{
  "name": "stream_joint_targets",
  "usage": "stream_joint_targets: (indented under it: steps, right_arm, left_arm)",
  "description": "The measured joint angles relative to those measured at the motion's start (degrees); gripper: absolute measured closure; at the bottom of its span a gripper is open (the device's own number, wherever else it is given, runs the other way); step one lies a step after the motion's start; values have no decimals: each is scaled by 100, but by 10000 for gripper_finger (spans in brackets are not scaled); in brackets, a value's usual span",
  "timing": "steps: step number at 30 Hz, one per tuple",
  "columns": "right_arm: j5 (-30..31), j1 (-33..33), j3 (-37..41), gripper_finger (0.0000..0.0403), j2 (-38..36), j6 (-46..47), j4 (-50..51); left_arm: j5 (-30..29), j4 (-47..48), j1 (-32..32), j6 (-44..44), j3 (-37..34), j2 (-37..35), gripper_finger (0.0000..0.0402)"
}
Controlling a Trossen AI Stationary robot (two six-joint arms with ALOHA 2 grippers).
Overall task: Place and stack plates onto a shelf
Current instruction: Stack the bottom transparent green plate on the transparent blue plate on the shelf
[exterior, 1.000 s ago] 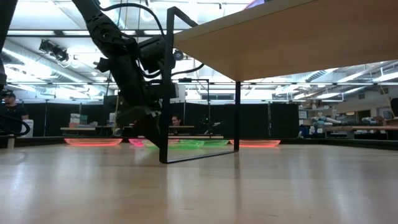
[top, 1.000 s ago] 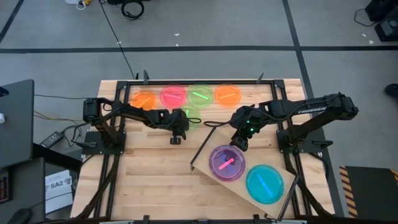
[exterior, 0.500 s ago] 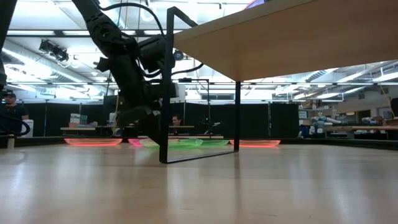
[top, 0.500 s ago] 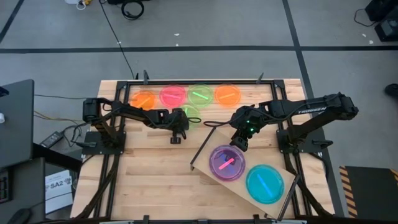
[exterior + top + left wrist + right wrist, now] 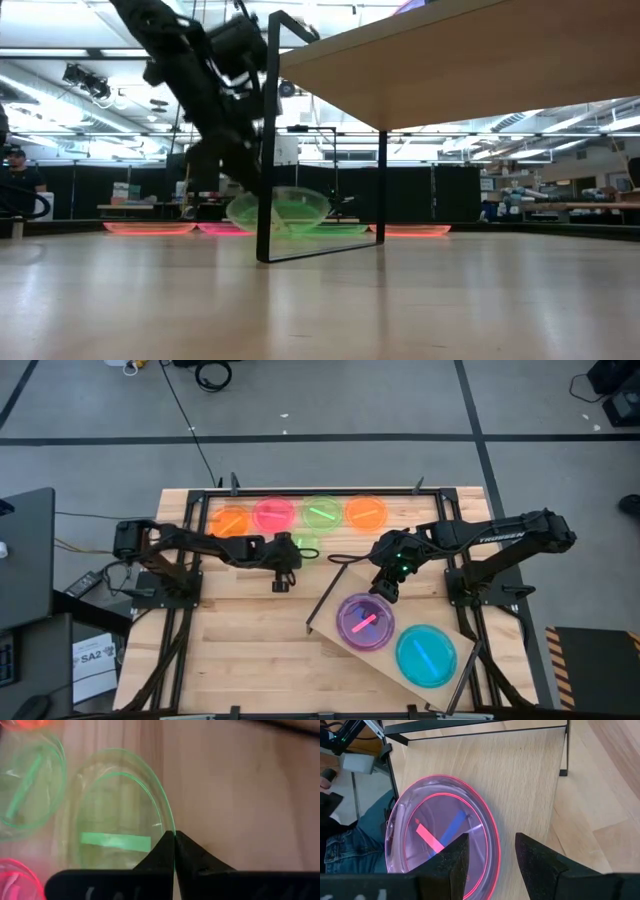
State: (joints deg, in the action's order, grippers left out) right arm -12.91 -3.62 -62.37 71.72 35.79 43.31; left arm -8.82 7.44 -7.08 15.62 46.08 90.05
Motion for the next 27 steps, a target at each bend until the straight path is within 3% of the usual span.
stream_joint_targets:
  steps: [14, 27]
  right_arm:
    - [289, 182, 0, 237, 0, 164, -16]
    - [289, 1396, 0, 237, 0, 669, -296]
  left_arm:
    - [-67, -84, 197, -149, 5, -1489, 397]
    - [-419, -427, 258, 350, 9, -2053, 396]
